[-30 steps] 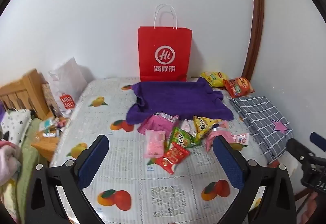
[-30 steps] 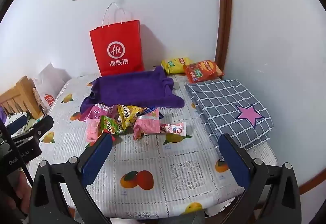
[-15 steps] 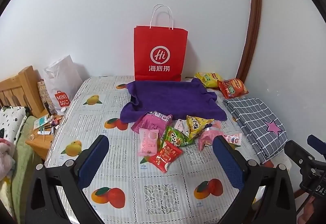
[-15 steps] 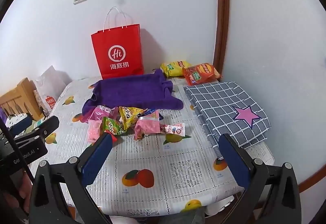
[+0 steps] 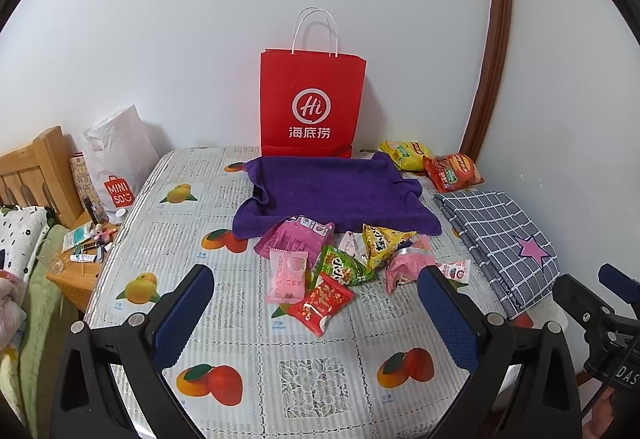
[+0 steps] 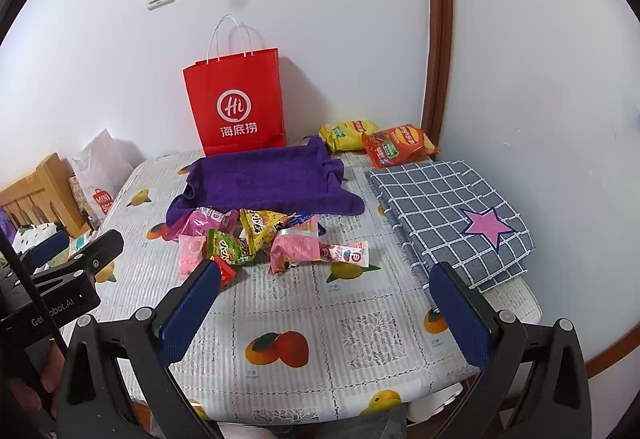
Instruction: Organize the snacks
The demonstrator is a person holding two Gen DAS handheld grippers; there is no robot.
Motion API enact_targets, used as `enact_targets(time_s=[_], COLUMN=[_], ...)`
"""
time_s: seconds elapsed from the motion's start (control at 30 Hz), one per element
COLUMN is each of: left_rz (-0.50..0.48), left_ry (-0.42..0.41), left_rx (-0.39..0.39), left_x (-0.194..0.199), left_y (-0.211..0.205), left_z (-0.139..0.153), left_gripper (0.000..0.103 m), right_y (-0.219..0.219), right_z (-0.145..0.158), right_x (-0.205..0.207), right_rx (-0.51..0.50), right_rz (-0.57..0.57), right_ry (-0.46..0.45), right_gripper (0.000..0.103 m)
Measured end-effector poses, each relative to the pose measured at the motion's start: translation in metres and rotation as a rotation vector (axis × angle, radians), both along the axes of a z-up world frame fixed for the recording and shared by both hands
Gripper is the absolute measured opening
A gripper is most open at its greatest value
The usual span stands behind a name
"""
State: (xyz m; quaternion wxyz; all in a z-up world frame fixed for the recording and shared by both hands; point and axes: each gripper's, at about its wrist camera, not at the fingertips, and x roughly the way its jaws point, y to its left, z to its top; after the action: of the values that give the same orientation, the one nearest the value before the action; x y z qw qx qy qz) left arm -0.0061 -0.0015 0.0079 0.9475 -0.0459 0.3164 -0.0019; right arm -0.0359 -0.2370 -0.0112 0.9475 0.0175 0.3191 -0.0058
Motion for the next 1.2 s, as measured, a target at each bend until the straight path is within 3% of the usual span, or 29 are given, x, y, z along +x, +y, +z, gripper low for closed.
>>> enact_targets(time_s=[1.2], left_rz=[0.005], left_ry=[-0.009], left_rx=[0.008], left_x=[-0.004], left_y=[0.000], left_z=[-0.002], left_gripper=[0.103], right_y=[0.006], right_z=[0.001], right_x=[-0.012], right_rx=[0.014], right_rz=[0.021], right_ry=[-0.016], right_gripper=[0.103])
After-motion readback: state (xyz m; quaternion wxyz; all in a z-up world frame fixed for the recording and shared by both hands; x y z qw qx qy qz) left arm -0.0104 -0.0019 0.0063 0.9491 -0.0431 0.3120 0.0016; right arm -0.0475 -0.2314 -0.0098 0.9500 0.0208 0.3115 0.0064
